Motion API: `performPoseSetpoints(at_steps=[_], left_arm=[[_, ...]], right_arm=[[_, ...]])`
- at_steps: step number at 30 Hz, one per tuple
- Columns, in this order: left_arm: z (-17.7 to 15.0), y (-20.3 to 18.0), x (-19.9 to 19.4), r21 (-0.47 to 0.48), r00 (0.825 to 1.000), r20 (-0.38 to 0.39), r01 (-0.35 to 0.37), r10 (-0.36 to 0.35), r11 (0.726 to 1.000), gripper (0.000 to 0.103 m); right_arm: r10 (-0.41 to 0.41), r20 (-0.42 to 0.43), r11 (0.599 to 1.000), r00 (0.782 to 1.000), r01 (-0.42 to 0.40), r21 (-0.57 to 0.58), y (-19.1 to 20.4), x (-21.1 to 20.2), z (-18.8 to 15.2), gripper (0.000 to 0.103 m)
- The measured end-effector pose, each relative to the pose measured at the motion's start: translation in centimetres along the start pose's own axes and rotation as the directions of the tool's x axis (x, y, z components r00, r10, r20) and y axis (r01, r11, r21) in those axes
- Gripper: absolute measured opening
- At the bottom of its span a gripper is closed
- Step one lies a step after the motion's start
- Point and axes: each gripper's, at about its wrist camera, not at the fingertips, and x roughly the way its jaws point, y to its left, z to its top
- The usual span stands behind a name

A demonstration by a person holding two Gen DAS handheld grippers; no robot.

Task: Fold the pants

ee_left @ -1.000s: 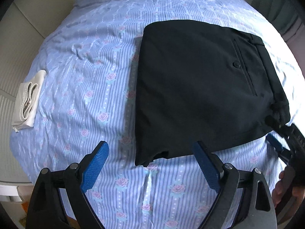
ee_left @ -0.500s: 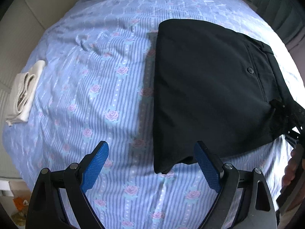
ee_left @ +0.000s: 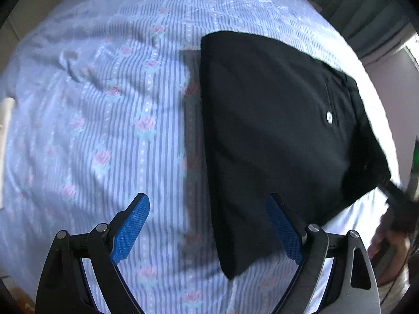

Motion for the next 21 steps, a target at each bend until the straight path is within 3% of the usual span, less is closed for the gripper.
performPoseSetpoints(at_steps=[2,4,7,13,17,21], left_arm=[[1.2,0.9,0.5,-0.017,0.999,-0.004,0.044,-0.045,0.999,0.089],[2.6,1.3,1.2,-0.026,0.997,-0.008,0.078,-0.078,0.997,0.078],[4.4,1.0,2.6,0.002,0.991,-0.022,0.134,-0.134,0.991,0.072],[7.2,1.0,5.9,-0.02,0.968,-0.086,0.234,-0.234,0.972,0.064],[9.0,1.0,7.5,-0.075,0.939,-0.103,0.321,-0.327,0.944,0.056],[10.5,0.3,8.6,-0.076,0.932,-0.117,0.337,-0.344,0.939,0.054]], right_arm=[[-0.01,-0.007,1.0,1.0,0.01,0.01,-0.2,0.4,0.2,0.032],[-0.026,-0.011,1.0,1.0,0.026,0.015,-0.1,0.6,0.2,0.032],[-0.058,-0.002,0.998,0.998,0.058,0.012,1.2,0.9,-0.2,0.032],[-0.07,-0.021,0.996,0.997,0.071,0.059,1.1,1.7,0.0,0.033],[-0.081,-0.035,0.995,0.996,0.083,0.057,0.4,1.7,-0.1,0.034],[-0.089,-0.046,0.995,0.995,0.091,0.043,0.3,2.0,0.0,0.035]])
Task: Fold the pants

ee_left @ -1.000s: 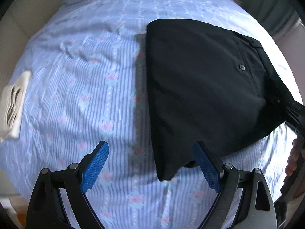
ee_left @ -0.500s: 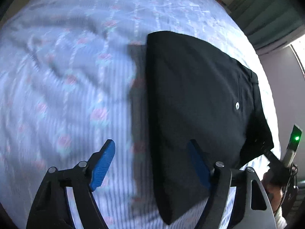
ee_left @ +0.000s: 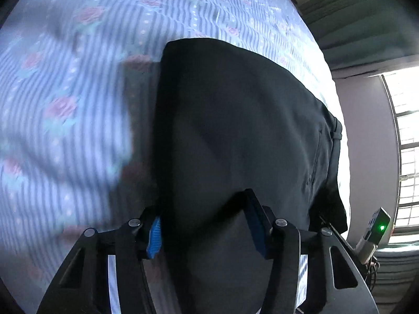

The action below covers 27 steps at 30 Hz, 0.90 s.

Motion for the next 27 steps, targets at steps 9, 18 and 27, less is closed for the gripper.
performPoseSetpoints(at_steps=[9,18,27], left_arm=[[0.8,-1.8,-0.1,-0.036,0.998,0.019,-0.053,0.054,0.998,0.027],[-1.2,-7.0,-5.0,0.09,0.991,0.086,-0.105,0.098,0.99,0.011],[-7.4,-11.4,-11.6,0.182,0.977,0.127,-0.191,0.17,0.965,0.01]], right_arm=[[0.044,-0.024,0.996,0.999,-0.042,0.083,-0.6,1.1,1.3,0.037],[0.107,-0.007,0.993,0.994,-0.106,0.052,-0.3,-3.0,1.7,0.026],[0.194,0.036,0.977,0.98,-0.19,-0.092,1.7,-11.8,0.0,0.025]])
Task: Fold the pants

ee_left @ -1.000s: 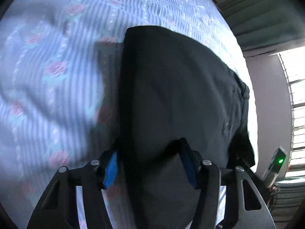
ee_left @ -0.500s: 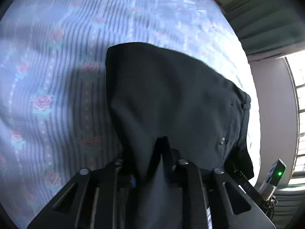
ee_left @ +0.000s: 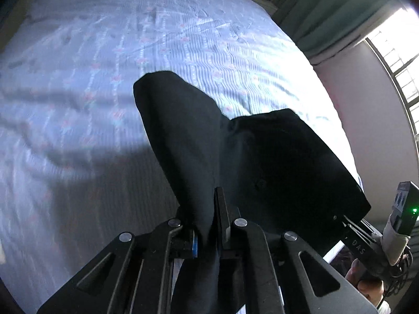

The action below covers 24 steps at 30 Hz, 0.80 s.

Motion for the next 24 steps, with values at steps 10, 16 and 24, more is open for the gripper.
performPoseSetpoints(at_steps=[10,16,24], left_arm=[[-10.1,1.4,-8.8,-0.198,0.998,0.034,-0.038,0.046,0.979,0.01],[-15.0,3.5,-14.1,-0.294,0.99,0.101,-0.068,0.102,0.953,0.01],[-20.2,8.4,-21.6,-0.316,0.968,0.206,-0.073,0.144,0.946,0.01]], right_arm=[[0.107,-0.079,0.971,0.991,-0.122,-0.207,4.9,-6.7,-3.3,0.025],[0.177,-0.131,0.916,0.976,-0.212,-0.34,9.4,-9.9,-5.9,0.025],[0.251,-0.112,0.853,0.961,-0.275,-0.443,16.6,-14.5,-10.2,0.025]])
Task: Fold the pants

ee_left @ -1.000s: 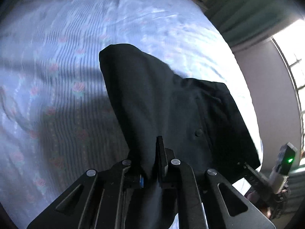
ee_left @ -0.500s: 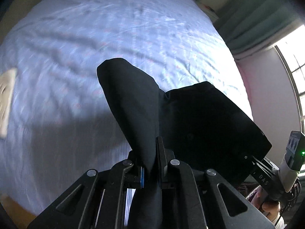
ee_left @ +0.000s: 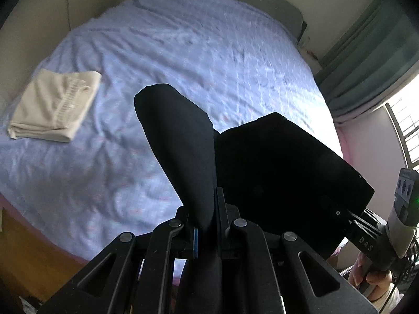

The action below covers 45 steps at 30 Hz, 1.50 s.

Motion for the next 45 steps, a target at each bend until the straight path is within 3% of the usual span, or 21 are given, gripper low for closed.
performPoseSetpoints(at_steps=[4,12,17,26,33,45], left_arm=[[0.1,4.7,-2.7,0.058,1.0,0.022,-0.022,0.021,0.998,0.01],[2.0,13.5,-6.5,0.156,0.999,-0.023,-0.035,0.039,0.987,0.01],[3.2,18.5,-8.9,0.118,0.999,-0.006,-0.039,0.04,0.992,0.01],[6.9,27.4,-11.2,0.03,0.997,0.02,-0.074,0.074,0.997,0.01],[12.0,34.4,-11.1,0.075,0.999,0.026,-0.05,0.048,0.996,0.01],[25.7,44.0,-6.5,0.273,0.999,-0.03,-0.019,0.029,0.962,0.01]], right_arm=[[0.005,0.025,1.0,1.0,-0.005,0.005,5.0,0.7,-0.2,0.025],[-0.024,0.061,0.997,0.998,0.02,0.077,16.3,2.9,-0.8,0.025],[0.013,0.065,1.0,0.998,-0.014,0.008,22.1,4.2,0.3,0.025],[0.105,0.073,0.994,0.992,-0.102,-0.04,27.8,8.9,4.6,0.025],[0.096,0.077,0.995,0.992,-0.095,-0.016,33.0,13.4,7.4,0.025],[-0.024,0.106,0.991,0.994,0.009,0.137,41.1,21.7,13.2,0.025]])
